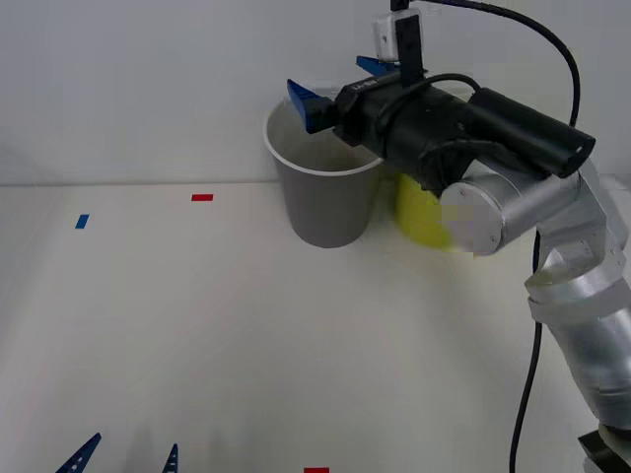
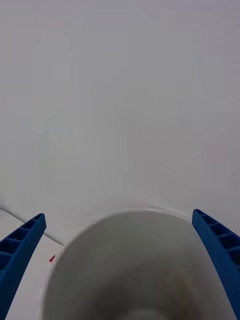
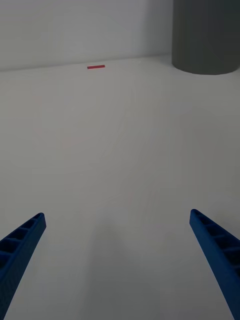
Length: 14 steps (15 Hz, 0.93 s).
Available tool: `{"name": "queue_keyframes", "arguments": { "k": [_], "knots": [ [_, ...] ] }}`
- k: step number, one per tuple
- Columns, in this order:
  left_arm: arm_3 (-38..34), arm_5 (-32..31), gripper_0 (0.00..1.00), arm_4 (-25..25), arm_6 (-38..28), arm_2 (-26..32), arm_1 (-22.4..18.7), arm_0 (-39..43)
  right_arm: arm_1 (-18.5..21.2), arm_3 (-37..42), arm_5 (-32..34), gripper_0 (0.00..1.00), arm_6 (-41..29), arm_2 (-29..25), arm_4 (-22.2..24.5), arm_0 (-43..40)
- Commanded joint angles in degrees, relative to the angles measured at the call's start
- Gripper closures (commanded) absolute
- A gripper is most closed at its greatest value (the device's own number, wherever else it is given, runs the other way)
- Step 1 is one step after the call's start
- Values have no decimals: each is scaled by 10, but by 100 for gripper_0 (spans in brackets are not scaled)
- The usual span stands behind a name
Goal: Put cans in the gray bin and PET bottles in the light green bin.
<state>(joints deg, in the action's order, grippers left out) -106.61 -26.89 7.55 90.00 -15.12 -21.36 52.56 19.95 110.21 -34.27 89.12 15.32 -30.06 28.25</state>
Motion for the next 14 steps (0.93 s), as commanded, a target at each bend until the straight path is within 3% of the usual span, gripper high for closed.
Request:
{"name": "queue_keyframes", "arguments": {
  "k": [1,6,10,14],
  "knots": [
    [0,0,0,0,0,0,0,0,33,118,41,0,-3,-8,9,-145],
    [0,0,0,0,0,0,0,0,41,207,85,0,-3,-26,19,-305],
    [0,0,0,0,0,0,0,0,35,210,152,0,1,-31,19,-407],
    [0,0,0,0,0,0,0,0,-23,210,159,0,5,-53,19,-494]
  ]
}}
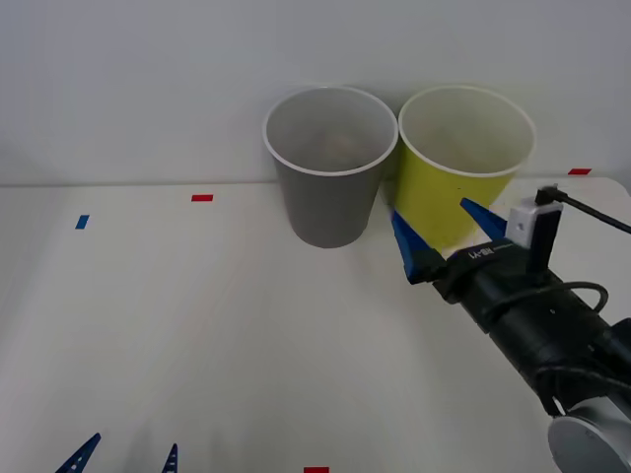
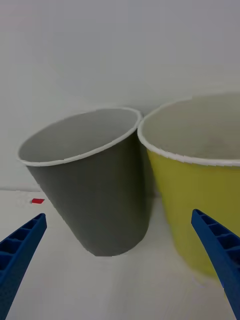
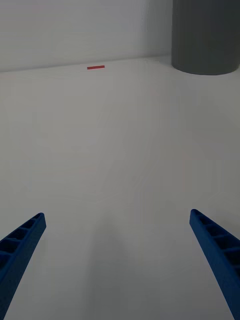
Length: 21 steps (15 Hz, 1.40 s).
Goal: Put cans in the gray bin and PET bottles in the light green bin.
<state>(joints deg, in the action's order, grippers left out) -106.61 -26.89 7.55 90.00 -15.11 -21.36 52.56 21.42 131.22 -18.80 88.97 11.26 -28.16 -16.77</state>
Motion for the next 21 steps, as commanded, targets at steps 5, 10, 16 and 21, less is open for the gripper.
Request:
{"name": "queue_keyframes", "arguments": {
  "k": [5,10,16,21],
  "knots": [
    [0,0,0,0,0,0,0,0,-105,-4,13,0,16,-13,46,-99],
    [0,0,0,0,0,0,0,0,-171,-158,178,0,26,18,139,-81],
    [0,0,0,0,0,0,0,0,-123,-221,308,0,27,19,172,-143],
    [0,0,0,0,0,0,0,0,-73,-221,379,0,23,25,157,-226]
  ]
}}
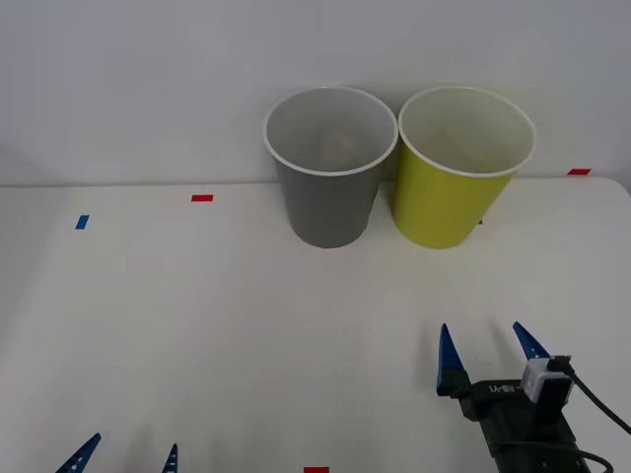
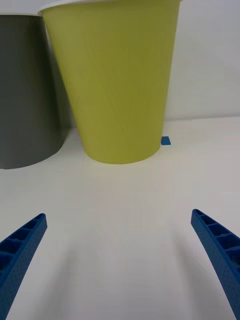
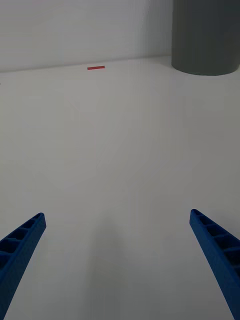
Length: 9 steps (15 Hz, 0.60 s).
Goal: Put cans in the gray bin and PET bottles in the light green bin.
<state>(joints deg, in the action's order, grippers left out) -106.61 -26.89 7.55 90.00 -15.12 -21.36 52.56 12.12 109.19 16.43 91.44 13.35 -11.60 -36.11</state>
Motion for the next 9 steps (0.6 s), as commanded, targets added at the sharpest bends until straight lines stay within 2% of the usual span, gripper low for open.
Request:
{"name": "queue_keyframes", "arguments": {
  "k": [1,9],
  "knots": [
    [0,0,0,0,0,0,0,0,25,0,36,0,-3,5,-13,-46],
    [0,0,0,0,0,0,0,0,91,0,100,0,-6,33,-36,-140]
  ]
}}
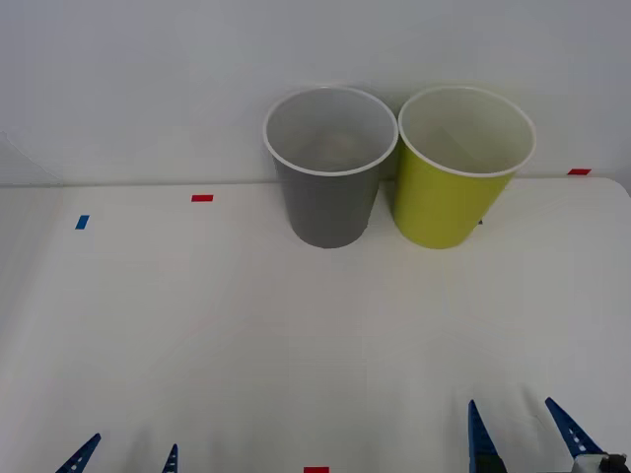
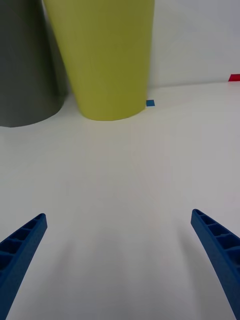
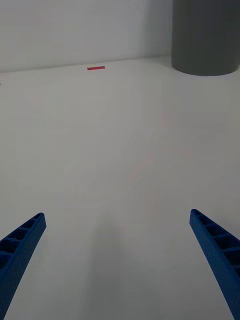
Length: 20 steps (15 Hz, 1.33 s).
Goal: Put cans in the gray bin and PET bottles in the light green bin.
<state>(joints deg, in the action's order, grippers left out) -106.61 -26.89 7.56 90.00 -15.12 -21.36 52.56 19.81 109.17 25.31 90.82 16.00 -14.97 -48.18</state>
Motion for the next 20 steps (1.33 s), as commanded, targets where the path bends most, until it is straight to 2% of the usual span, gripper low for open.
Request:
{"name": "queue_keyframes", "arguments": {
  "k": [1,5,20],
  "knots": [
    [0,0,0,0,0,0,0,0,13,0,12,0,2,7,-2,-29],
    [0,0,0,0,0,0,0,0,15,0,24,0,0,14,4,-50],
    [0,0,0,0,0,0,0,0,15,1,26,0,0,13,3,-49]
  ]
}}
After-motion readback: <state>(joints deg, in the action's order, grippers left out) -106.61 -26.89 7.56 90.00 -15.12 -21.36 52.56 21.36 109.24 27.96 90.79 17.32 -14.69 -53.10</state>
